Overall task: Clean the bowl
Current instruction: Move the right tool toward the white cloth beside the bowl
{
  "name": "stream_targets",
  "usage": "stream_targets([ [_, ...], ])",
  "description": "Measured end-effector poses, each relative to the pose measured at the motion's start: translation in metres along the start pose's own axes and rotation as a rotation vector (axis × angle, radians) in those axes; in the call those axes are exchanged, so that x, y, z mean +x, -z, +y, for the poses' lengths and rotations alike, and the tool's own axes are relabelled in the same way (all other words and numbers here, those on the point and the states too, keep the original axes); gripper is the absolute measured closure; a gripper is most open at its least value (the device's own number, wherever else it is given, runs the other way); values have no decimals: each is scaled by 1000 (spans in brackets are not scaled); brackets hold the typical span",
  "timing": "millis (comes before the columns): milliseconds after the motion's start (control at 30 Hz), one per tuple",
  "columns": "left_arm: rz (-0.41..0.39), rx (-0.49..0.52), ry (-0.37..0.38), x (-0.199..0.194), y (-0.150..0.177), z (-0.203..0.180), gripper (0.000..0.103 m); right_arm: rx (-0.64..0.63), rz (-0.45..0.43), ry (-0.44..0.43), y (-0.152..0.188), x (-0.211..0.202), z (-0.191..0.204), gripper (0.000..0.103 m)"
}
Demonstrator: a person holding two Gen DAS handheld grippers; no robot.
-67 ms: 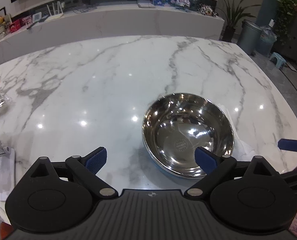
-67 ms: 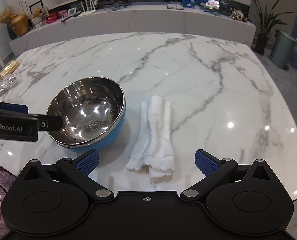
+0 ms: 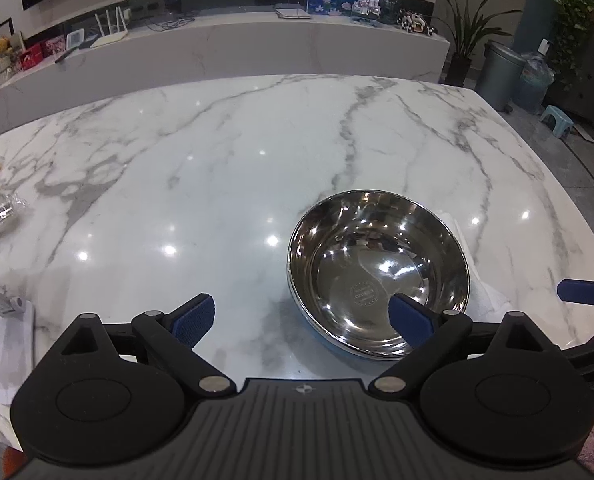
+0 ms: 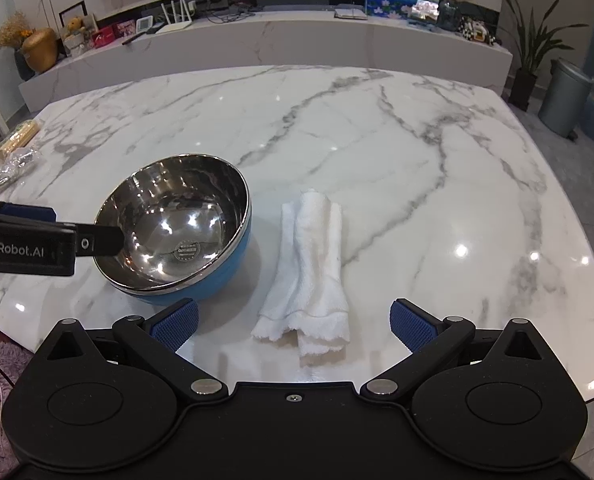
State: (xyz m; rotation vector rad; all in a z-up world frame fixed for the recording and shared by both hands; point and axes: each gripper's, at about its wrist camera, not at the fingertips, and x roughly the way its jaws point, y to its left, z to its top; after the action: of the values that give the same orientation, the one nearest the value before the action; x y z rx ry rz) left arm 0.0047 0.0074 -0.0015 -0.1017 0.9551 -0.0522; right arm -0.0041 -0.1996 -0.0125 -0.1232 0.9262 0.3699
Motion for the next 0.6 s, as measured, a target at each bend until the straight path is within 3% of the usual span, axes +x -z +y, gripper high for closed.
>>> stream_targets([
  [233,69,-47,37,9,-11,19,9,-1,-14,-6,2,-2,0,1],
  [300,20,-12,-6,-2,-3,0,9,-1,-19,-7,2,-3,0,1],
  [600,-20,-35,52,-3,1,-4,13,-17,-23,-3,6,2,9,1],
])
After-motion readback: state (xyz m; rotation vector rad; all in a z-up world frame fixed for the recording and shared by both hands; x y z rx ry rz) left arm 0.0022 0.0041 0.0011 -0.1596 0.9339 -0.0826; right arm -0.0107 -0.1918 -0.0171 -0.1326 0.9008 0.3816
